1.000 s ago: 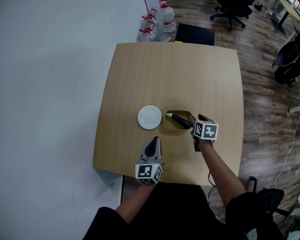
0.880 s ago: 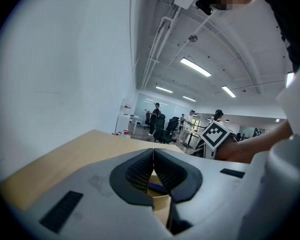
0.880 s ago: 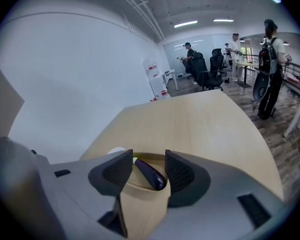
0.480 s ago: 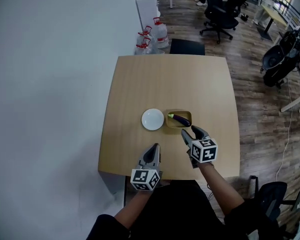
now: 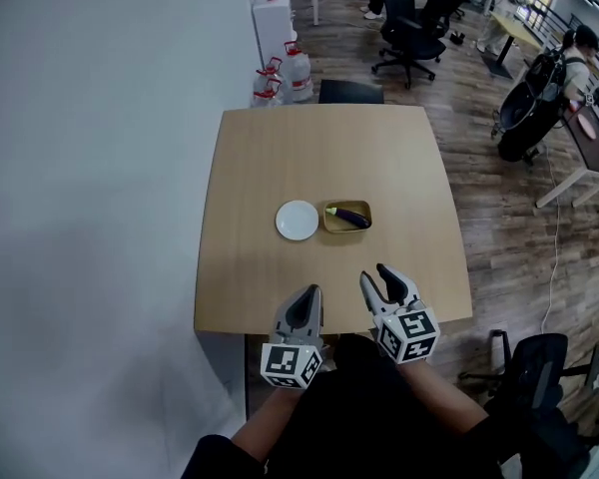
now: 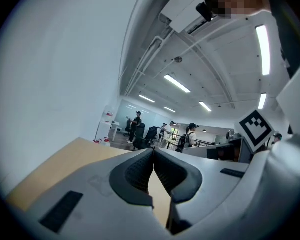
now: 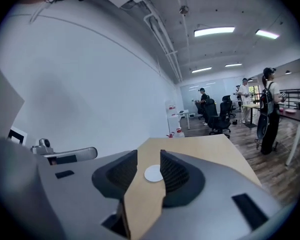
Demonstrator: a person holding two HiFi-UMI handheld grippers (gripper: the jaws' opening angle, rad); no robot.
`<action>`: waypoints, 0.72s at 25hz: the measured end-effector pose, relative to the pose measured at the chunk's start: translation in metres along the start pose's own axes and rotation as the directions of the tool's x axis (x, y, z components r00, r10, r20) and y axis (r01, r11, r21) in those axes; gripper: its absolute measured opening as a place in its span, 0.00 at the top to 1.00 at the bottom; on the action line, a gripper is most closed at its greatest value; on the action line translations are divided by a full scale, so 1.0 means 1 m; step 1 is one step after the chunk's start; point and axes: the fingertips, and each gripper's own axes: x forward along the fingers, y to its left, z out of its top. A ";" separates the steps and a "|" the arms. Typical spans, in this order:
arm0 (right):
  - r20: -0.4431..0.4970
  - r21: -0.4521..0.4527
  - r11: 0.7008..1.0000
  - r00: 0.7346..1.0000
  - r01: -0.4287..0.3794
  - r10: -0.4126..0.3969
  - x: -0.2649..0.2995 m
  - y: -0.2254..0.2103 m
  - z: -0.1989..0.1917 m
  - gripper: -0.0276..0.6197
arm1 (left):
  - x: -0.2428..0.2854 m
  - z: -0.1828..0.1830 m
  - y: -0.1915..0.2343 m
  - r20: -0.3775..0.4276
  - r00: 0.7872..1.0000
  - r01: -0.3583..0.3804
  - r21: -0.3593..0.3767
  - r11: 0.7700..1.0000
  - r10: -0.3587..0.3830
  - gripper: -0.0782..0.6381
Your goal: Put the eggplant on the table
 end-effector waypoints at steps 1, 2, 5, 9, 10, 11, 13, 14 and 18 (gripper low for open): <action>0.012 0.000 1.000 1.000 0.006 -0.006 -0.011 0.006 -0.001 0.66 | -0.010 0.004 -0.006 0.016 1.000 0.001 0.012 1.000 -0.001 0.87; 0.022 -0.001 1.000 1.000 0.013 -0.013 -0.021 0.012 -0.001 0.68 | -0.020 0.008 -0.010 0.035 0.999 0.002 0.002 1.000 -0.002 0.87; 0.058 -0.001 0.999 0.998 0.039 -0.039 -0.045 0.024 -0.001 0.84 | -0.041 0.014 -0.010 0.057 0.998 0.000 -0.094 0.996 0.005 0.87; 0.070 -0.060 0.998 0.997 0.022 -0.017 -0.069 0.049 -0.005 0.86 | -0.065 0.014 -0.003 0.043 0.998 -0.047 -0.109 0.993 0.052 0.87; 0.069 -0.081 0.996 0.997 0.024 -0.019 -0.073 0.054 -0.007 0.86 | -0.070 0.016 -0.004 0.047 0.997 -0.050 -0.096 0.994 0.055 0.87; 0.068 -0.098 0.995 0.997 0.030 -0.023 -0.077 0.058 -0.009 0.86 | -0.073 0.017 -0.006 0.049 0.997 -0.052 -0.081 0.995 0.056 0.87; 0.065 -0.115 0.993 0.997 0.040 -0.033 -0.082 0.063 -0.013 0.86 | -0.080 0.018 -0.011 0.053 0.997 -0.054 -0.060 0.997 0.058 0.87; 0.064 -0.118 0.992 0.997 0.042 -0.035 -0.085 0.066 -0.014 0.86 | -0.083 0.019 -0.014 0.053 0.997 -0.056 -0.049 0.997 0.059 0.87; 0.064 -0.117 0.992 0.997 0.039 -0.032 -0.094 0.075 -0.016 0.86 | -0.091 0.020 -0.023 0.048 0.997 -0.055 -0.009 0.998 0.056 0.87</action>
